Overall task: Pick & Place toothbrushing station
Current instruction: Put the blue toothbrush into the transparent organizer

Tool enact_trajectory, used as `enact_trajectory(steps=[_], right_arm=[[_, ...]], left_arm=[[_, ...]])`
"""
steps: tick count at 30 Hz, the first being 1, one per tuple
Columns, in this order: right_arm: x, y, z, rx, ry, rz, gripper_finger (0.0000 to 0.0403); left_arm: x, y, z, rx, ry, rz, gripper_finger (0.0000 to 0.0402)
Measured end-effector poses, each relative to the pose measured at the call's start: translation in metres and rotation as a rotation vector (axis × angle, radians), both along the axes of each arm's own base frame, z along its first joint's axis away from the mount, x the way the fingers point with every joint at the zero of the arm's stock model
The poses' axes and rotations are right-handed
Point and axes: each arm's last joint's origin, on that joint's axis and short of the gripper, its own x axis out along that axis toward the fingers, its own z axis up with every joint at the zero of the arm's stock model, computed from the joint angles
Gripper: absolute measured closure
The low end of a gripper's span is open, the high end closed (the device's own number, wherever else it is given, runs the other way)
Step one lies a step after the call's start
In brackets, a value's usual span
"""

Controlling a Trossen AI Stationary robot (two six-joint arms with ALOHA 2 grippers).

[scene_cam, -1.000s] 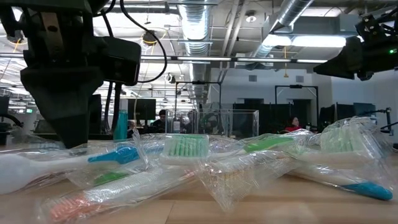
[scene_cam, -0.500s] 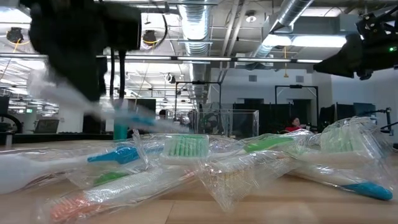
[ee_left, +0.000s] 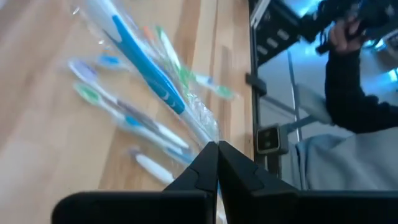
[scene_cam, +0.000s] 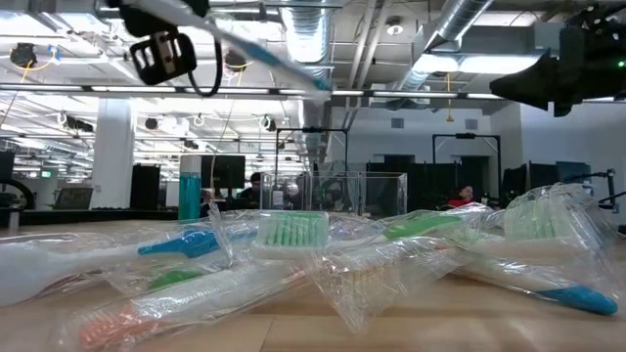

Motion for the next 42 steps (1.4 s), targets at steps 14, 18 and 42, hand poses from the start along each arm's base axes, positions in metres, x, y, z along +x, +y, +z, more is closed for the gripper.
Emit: enact_trajectory(steps=[14, 18, 42], right_arm=[[0.011, 0.007, 0.015, -0.161, -0.034, 0.112, 0.0302], [0.022, 0.012, 0.023, -0.195, 0.031, 0.131, 0.0302], [0.159, 0.053, 0.077, -0.535, 0.498, 0.115, 0.0302]], left_arm=[[0.016, 0.054, 0.010, 0.056, -0.098, 0.064, 0.0401], [0.019, 0.063, 0.013, 0.057, -0.138, 0.062, 0.0401], [0.026, 0.107, 0.025, 0.018, -0.272, 0.096, 0.0401]])
